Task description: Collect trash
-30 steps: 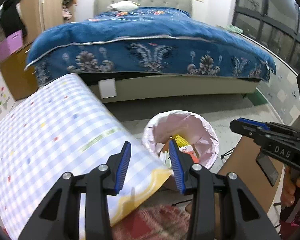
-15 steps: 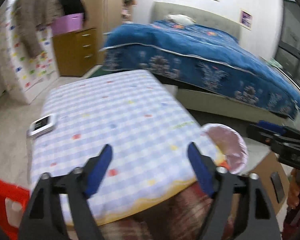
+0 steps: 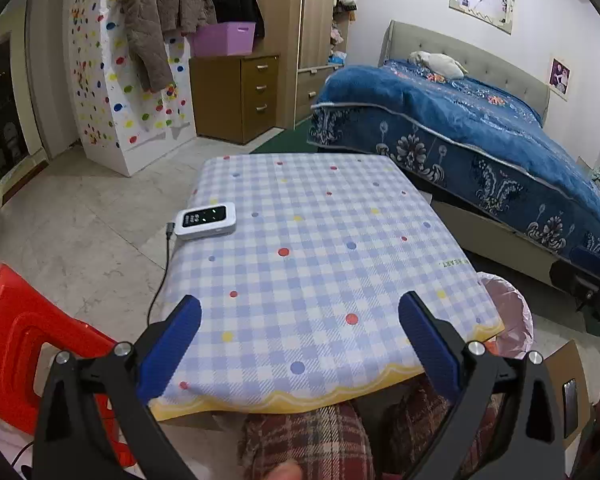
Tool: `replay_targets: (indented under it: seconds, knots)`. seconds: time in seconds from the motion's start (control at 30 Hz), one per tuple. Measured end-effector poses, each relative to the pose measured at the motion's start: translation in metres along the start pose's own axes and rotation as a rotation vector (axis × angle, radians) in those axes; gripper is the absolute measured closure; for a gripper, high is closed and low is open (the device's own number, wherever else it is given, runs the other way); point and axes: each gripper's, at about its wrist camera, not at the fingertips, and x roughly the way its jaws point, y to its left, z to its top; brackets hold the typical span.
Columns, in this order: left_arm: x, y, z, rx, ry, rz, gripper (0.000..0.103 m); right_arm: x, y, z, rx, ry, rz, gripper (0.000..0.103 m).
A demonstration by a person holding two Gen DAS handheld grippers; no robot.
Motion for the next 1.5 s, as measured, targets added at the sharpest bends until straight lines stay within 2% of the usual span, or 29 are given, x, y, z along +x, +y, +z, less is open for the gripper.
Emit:
replay_targets:
  seconds: [0.3, 0.5, 0.87, 1.5]
  knots:
    - [-0.037, -0.024, -0.005, 0.061, -0.026, -0.020, 0.007, -0.044, -0.003, -0.015, 0.012, -0.027, -0.025, 0.012]
    - [-0.048, -0.036, -0.007, 0.089, -0.040, -0.017, 0.007, -0.063, -0.004, -0.022, -0.001, -0.049, -0.055, 0.012]
    - [-0.052, -0.035, -0.006, 0.080, -0.049, 0.009, 0.007, -0.065, -0.012, -0.022, 0.012, -0.056, -0.071, 0.012]
    - [-0.047, -0.035, -0.003, 0.083, -0.039, -0.001, 0.007, -0.058, -0.014, -0.024, 0.027, -0.048, -0.084, 0.012]
